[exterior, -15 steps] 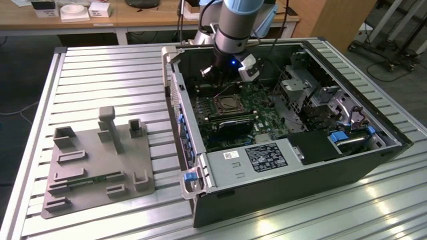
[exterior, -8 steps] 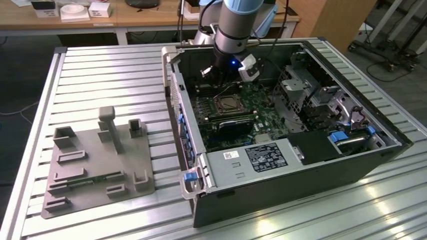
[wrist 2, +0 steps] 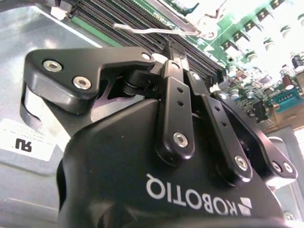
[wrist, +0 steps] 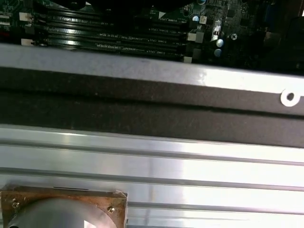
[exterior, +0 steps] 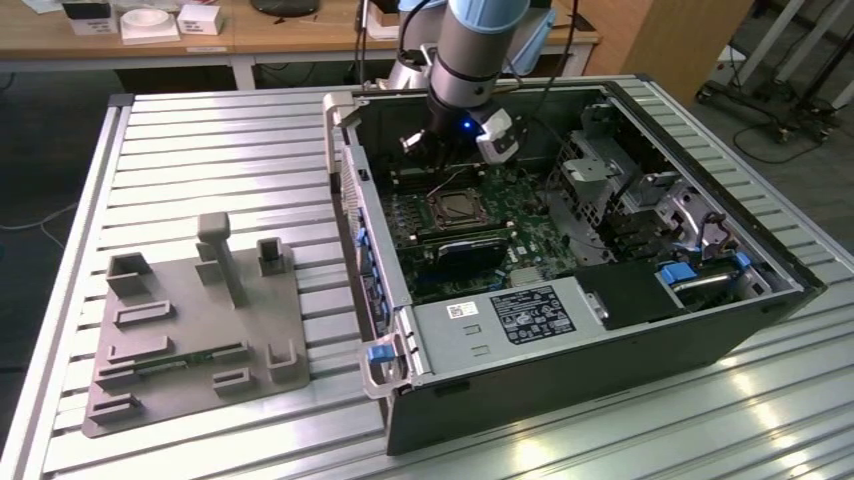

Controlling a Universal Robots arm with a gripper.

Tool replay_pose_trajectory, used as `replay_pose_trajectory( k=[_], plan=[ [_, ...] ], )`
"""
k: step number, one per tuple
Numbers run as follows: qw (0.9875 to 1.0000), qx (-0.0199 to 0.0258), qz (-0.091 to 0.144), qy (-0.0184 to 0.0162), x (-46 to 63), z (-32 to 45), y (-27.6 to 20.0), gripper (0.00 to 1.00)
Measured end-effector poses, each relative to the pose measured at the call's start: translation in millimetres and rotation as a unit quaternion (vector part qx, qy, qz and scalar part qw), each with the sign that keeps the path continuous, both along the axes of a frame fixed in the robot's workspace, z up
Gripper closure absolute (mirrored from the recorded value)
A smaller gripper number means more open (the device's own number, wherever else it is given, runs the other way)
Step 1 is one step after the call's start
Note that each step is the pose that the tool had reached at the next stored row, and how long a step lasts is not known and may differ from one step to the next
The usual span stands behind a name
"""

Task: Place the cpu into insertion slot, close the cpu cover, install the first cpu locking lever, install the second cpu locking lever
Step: 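Install the first cpu locking lever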

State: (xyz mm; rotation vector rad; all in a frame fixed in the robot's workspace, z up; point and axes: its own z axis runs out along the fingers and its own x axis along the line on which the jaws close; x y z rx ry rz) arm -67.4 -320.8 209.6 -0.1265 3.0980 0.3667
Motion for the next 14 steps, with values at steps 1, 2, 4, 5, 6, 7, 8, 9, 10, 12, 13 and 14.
replay_pose_trajectory(
  k=[1, 2, 4, 5, 6, 7, 8, 9, 10, 12, 13, 14],
  plan=[
    [1.0, -0.0001, 0.0, 0.0001, 0.6, -1.0, -0.1, 0.89],
    [1.0, -0.0001, 0.0, 0.0002, 1.4, -2.0, -0.1, 0.89],
    [1.0, -0.0002, 0.0, 0.0001, 1.8, -3.1, -0.1, 0.89],
    [1.0, -0.0003, 0.0, 0.0002, 1.7, -3.1, -0.1, 0.89],
    [1.0, -0.0011, 0.0, 0.0002, 1.8, -3.2, -0.1, 0.89],
    [1.0, -0.0042, 0.0, 0.0002, 1.8, -3.3, -0.1, 0.89],
    [1.0, -0.0089, 0.0, 0.0002, 1.8, -3.3, -0.1, 0.89],
    [0.9999, -0.0146, 0.0, 0.0002, 1.8, -3.3, -0.1, 0.89],
    [0.9998, -0.0198, 0.0, 0.0002, 1.8, -3.3, -0.1, 0.89],
    [0.9997, -0.025, 0.0, 0.0001, 1.9, -3.4, 0.0, 0.89],
    [0.9997, -0.0252, 0.0, 0.0001, 1.8, -3.4, -0.1, 0.89],
    [0.9997, -0.0253, 0.0, 0.0001, 1.8, -3.3, -0.1, 0.89]
  ],
)
